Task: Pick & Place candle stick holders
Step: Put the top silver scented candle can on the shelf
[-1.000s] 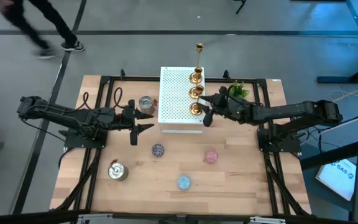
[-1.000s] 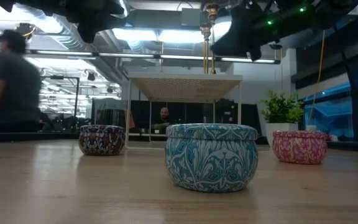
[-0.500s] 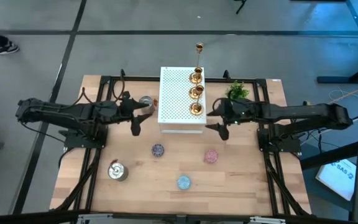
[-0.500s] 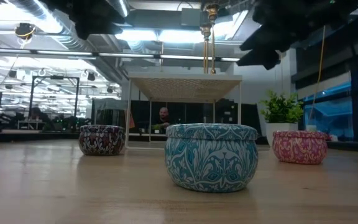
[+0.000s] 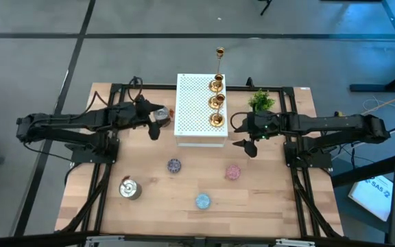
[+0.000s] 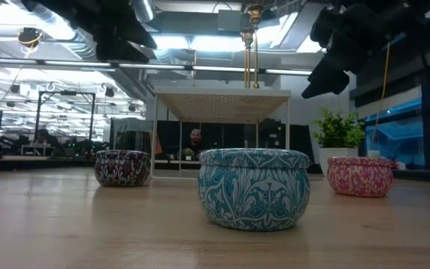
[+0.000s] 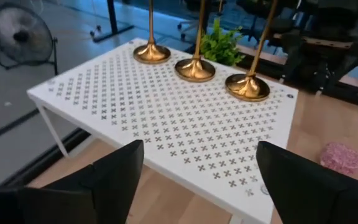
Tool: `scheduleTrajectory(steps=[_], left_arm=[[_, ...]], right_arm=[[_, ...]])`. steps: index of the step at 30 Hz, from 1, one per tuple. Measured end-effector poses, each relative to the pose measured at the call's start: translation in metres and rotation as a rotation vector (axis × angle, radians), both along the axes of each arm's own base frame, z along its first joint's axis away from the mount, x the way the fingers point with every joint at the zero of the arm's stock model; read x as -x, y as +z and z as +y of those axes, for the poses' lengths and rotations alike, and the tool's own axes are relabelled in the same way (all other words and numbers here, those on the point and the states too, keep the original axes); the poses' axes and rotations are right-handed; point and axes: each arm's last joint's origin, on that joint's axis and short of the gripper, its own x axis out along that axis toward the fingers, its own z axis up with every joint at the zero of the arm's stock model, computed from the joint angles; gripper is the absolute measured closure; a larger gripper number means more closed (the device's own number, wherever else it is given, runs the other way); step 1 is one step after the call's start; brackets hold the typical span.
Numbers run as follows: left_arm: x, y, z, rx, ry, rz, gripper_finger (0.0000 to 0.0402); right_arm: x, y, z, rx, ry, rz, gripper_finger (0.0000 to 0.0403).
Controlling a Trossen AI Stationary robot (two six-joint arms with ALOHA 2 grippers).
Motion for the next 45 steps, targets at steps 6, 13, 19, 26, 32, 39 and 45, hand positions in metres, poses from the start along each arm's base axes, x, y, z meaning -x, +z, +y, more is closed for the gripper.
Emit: scheduleTrajectory(steps=[6,13,19,26,32,39,45], left_arm=[[-0.008,-0.01,0.011,-0.006,0.038,0.069,0.0069],[-0.018,-0.019,0.032,0.049,0.084,0.233,0.0065],[-0.03,-0.017,0.055,0.076,0.111,0.461,0.0065],[-0.039,-0.025,0.077,0.13,0.096,0.656,0.0065],[-0.032,-0.025,0.088,0.154,0.041,0.723,0.0065],[-0.021,-0.025,0.105,0.259,0.005,0.656,0.0065],[-0.012,-0.033,0.124,0.416,0.182,0.604,0.0065]], right_arm=[[0.001,-0.001,0.0,-0.042,-0.034,0.011,0.0111],[0.01,-0.01,0.001,-0.052,-0.038,0.144,0.0111],[0.013,-0.006,0.007,0.04,0.078,0.124,0.0111],[0.021,0.006,0.014,0.096,0.15,0.053,0.0111],[0.027,0.009,0.014,0.098,0.153,0.043,0.0111],[0.027,0.008,0.014,0.117,0.17,0.051,0.0111],[0.031,0.009,0.014,0.119,0.174,0.061,0.0111]])
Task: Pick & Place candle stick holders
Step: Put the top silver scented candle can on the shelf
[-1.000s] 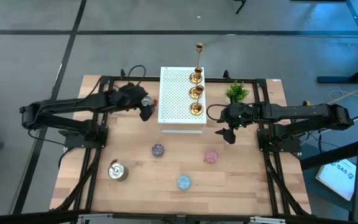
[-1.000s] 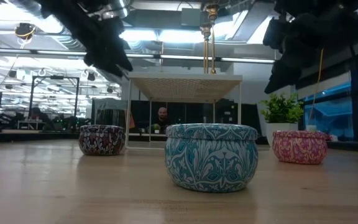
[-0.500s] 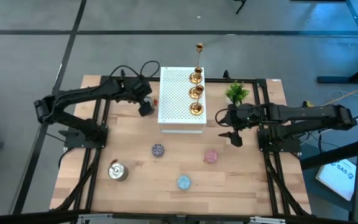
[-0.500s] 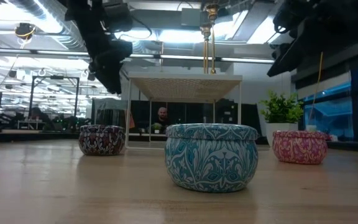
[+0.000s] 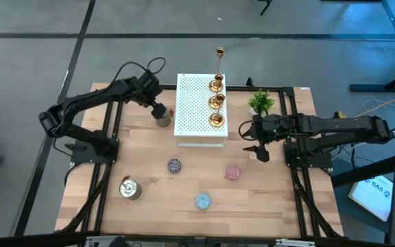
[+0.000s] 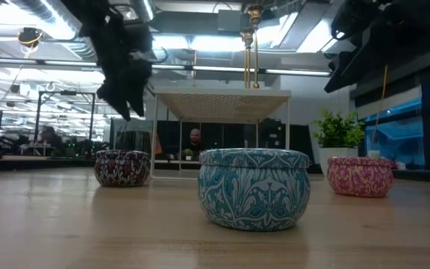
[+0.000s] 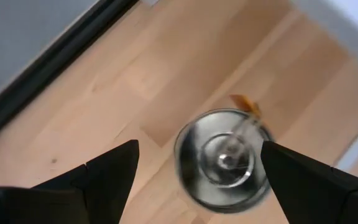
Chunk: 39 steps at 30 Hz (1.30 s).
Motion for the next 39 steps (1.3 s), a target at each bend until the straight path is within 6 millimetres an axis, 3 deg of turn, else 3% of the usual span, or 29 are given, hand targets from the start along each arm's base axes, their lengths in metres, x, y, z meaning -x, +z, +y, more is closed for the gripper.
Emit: scheduleTrajectory(steps=[7,13,24,39], left_arm=[[-0.008,-0.025,0.013,0.102,0.059,0.042,0.0065],[-0.018,-0.038,0.013,0.246,-0.023,-0.031,0.0065],[-0.016,-0.031,0.011,0.281,-0.097,-0.099,0.0065],[-0.035,-0.03,-0.015,0.146,-0.502,-0.045,0.0065]], right_arm=[[0.004,0.005,0.0,0.012,0.01,-0.031,0.0111],[0.005,0.006,0.0,0.012,0.01,-0.039,0.0112],[0.004,0.006,0.0,0.012,0.01,-0.045,0.0112],[0.004,0.006,0.0,0.014,0.007,-0.044,0.0112]])
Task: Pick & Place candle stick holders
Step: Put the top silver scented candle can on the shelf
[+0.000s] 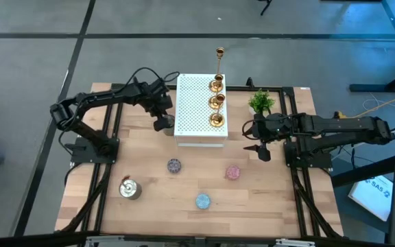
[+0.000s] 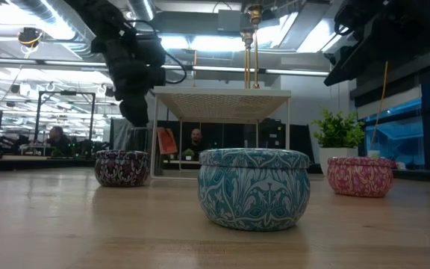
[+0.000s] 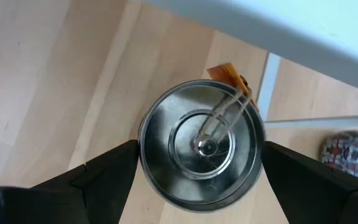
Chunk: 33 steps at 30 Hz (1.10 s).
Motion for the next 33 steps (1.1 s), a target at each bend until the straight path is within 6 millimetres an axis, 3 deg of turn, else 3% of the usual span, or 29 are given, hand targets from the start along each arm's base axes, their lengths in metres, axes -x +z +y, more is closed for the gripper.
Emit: scheduleTrajectory(steps=[4,10,14,24,33], left_arm=[[-0.002,0.0,-0.003,-0.059,-0.042,0.025,0.0065],[-0.004,0.0,-0.006,-0.065,-0.066,0.026,0.0065],[-0.002,0.003,-0.007,-0.068,-0.071,0.021,0.0065],[0.007,0.023,-0.013,-0.13,-0.071,-0.043,0.0065],[0.022,0.047,-0.019,-0.229,0.04,-0.076,0.0065]], right_arm=[[0.0,0.0,0.0,0.031,0.011,-0.006,0.0112],[0.007,0.019,0.006,0.016,0.247,-0.195,0.0112],[0.012,0.024,0.006,0.018,0.285,-0.256,0.0112],[0.025,-0.005,0.009,-0.03,0.353,-0.401,0.0112],[0.048,-0.024,0.01,-0.032,0.361,-0.468,0.0111]])
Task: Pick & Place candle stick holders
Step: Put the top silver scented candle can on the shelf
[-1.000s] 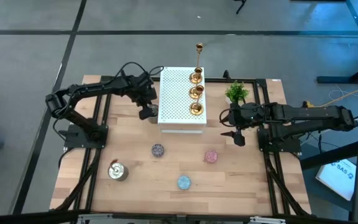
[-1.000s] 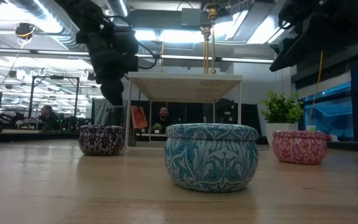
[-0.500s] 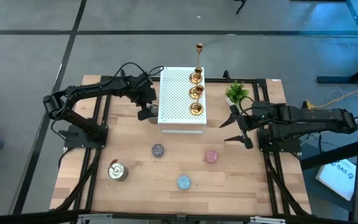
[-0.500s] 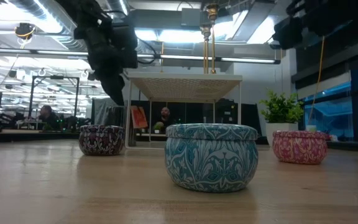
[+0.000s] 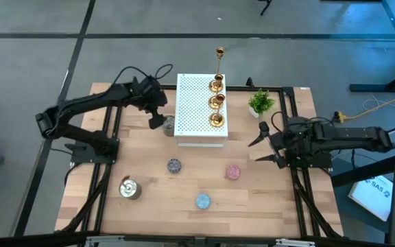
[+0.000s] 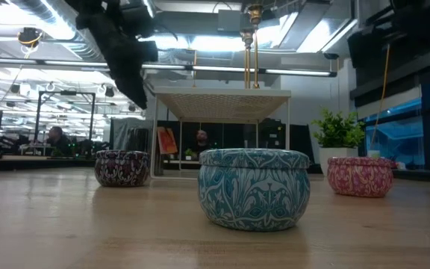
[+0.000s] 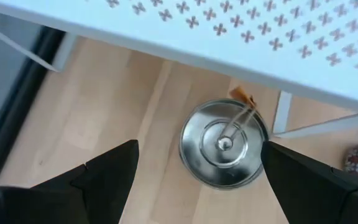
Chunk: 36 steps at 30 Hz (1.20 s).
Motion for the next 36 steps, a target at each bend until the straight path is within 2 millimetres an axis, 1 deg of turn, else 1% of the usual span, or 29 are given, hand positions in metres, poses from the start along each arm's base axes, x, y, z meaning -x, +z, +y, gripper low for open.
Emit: scheduleTrajectory(steps=[3,9,11,17,22,26,36], left_arm=[[0.005,0.008,-0.003,-0.008,0.03,-0.031,0.0065],[0.015,0.018,-0.009,0.001,0.093,-0.065,0.0065],[0.018,0.019,-0.011,0.02,0.115,-0.062,0.0065],[0.023,0.017,-0.014,0.071,0.151,-0.021,0.0065],[0.024,0.016,-0.015,0.07,0.169,-0.004,0.0065],[0.024,0.015,-0.015,0.062,0.184,0.006,0.0065],[0.024,0.015,-0.015,0.065,0.189,0.007,0.0065]], right_arm=[[0.007,-0.01,-0.001,0.014,-0.058,-0.004,0.0111],[0.018,-0.03,-0.013,0.027,-0.485,0.005,0.0111],[0.021,-0.034,-0.015,0.03,-0.549,-0.01,0.0111],[0.031,-0.05,-0.015,0.036,-0.553,0.034,0.0111],[0.035,-0.063,-0.015,0.072,-0.565,0.021,0.0111],[0.036,-0.061,-0.016,0.089,-0.598,0.004,0.0111],[0.036,-0.061,-0.016,0.08,-0.592,-0.001,0.0111]])
